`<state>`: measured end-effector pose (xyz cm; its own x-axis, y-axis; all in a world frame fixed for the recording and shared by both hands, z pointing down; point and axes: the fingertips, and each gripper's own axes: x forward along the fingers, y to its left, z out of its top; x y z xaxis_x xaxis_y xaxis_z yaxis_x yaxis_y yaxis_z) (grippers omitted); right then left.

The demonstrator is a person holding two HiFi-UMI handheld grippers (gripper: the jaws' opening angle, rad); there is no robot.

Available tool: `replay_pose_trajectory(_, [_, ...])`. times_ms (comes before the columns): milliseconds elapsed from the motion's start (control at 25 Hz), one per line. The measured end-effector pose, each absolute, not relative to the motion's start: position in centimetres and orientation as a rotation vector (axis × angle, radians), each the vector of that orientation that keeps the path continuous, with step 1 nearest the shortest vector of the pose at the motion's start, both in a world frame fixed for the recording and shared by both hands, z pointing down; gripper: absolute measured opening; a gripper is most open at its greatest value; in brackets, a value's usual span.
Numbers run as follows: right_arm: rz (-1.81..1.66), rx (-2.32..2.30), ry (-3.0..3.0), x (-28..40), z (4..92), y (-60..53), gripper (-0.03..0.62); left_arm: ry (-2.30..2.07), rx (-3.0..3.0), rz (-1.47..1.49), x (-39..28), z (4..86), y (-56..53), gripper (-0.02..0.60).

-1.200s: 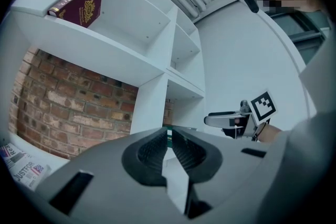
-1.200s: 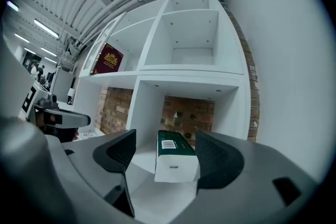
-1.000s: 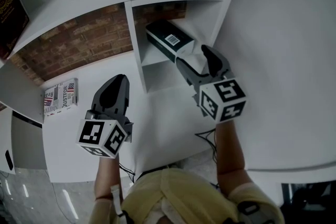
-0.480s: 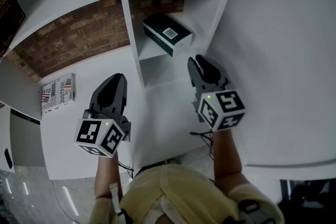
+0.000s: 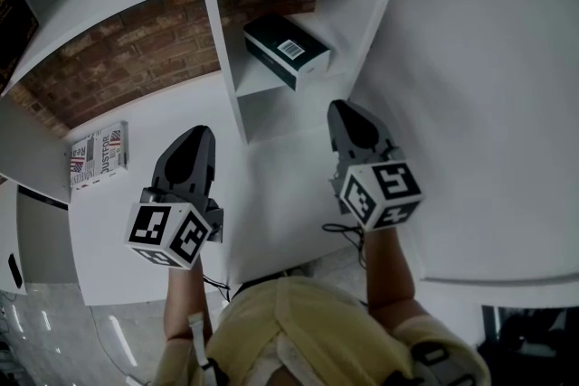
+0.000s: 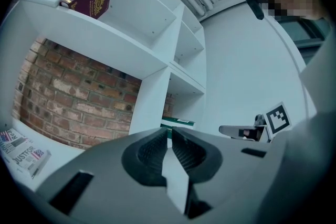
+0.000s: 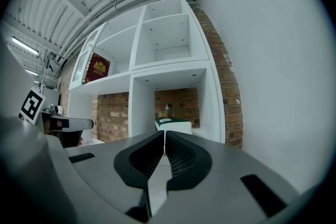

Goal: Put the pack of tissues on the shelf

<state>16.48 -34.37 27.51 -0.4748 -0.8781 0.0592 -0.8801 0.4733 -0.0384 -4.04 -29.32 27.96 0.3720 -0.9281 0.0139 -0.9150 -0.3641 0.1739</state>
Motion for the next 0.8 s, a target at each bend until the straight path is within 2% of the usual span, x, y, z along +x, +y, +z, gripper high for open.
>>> replay_pose_trajectory(800, [0.114, 1.573, -2.687, 16.2, 28.5, -33.1, 0.002, -1.699, 2.426, -0.108, -5.2, 29.1, -28.5, 0.028])
